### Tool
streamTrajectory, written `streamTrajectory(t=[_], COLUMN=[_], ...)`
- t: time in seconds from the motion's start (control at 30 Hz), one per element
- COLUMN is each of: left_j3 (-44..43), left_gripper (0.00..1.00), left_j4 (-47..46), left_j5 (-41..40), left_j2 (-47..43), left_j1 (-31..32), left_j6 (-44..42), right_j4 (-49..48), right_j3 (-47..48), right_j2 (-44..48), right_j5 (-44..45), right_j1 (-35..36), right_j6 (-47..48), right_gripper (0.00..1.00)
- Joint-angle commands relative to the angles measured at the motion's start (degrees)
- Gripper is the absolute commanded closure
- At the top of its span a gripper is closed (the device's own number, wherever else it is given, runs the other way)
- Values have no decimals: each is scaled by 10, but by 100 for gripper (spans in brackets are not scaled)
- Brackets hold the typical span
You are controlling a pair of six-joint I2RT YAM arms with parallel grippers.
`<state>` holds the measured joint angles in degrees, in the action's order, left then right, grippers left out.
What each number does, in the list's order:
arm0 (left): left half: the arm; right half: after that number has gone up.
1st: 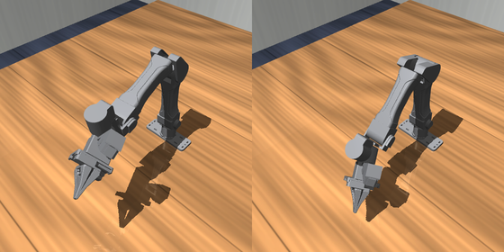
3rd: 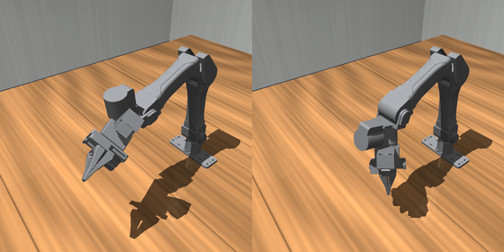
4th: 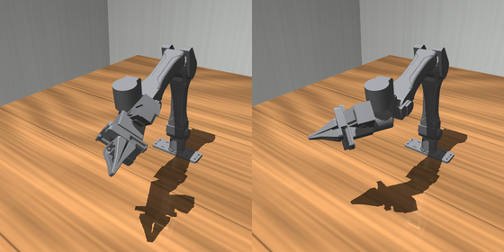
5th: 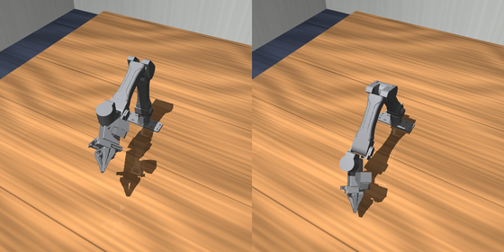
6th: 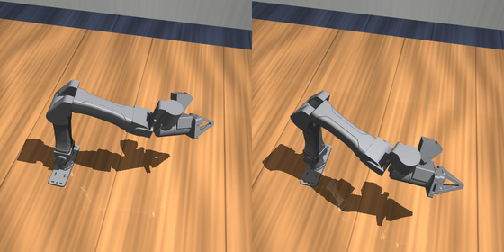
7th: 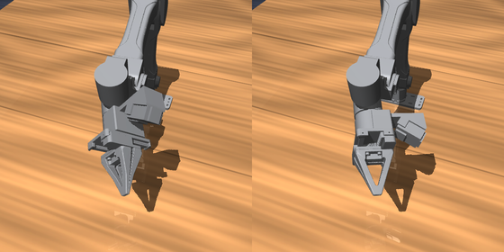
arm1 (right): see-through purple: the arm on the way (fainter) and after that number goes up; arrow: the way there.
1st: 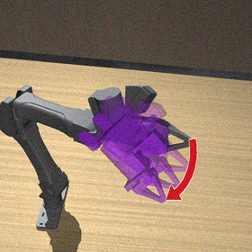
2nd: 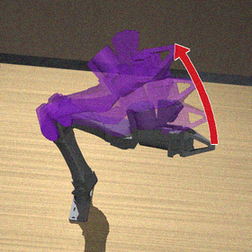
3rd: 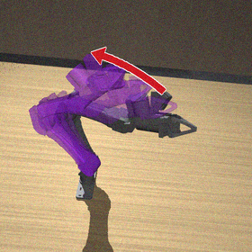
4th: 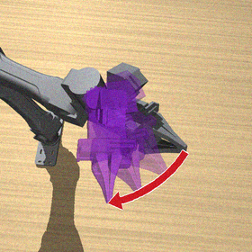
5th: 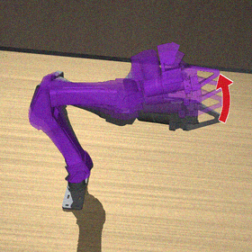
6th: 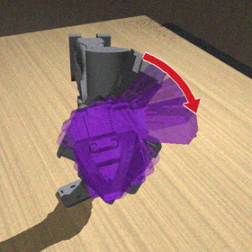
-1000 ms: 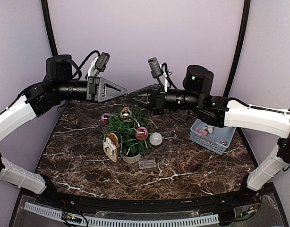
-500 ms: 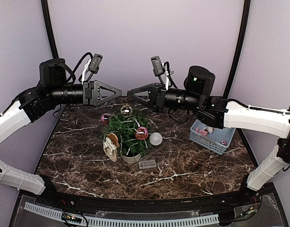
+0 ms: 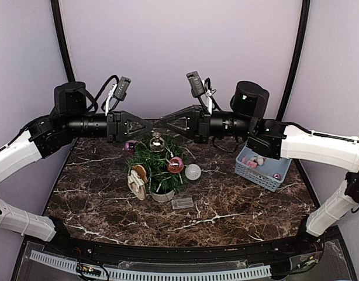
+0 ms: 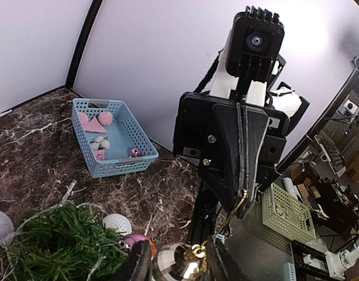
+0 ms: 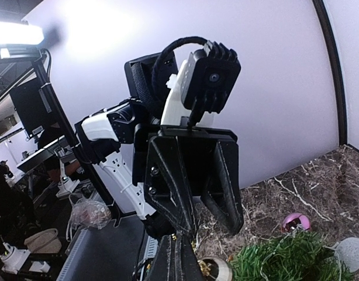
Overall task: Decorate the small christmas tree
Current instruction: Hang the ornament bell on the branch.
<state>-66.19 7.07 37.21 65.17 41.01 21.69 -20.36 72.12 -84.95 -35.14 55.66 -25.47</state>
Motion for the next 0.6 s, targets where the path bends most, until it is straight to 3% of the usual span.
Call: streamTrajectory(t=[0.0,0.37,0.57], left_j3=[5,-9,-12], left_gripper=[64,64,75], left_j4=[-26,-5,6], left_j5=[51,89,79], left_j2=[-11,7,11], left_j1=[11,80,92], left_j6=[-24,-50,-55], right_j4=[29,42,27], right_j3=[11,7,7], right_j2=[25,31,29], right_j5=[-58,-102,-112], right_j1=[-2,-3,-2], right_j6=[18,10,2], right_gripper=[100,100,100])
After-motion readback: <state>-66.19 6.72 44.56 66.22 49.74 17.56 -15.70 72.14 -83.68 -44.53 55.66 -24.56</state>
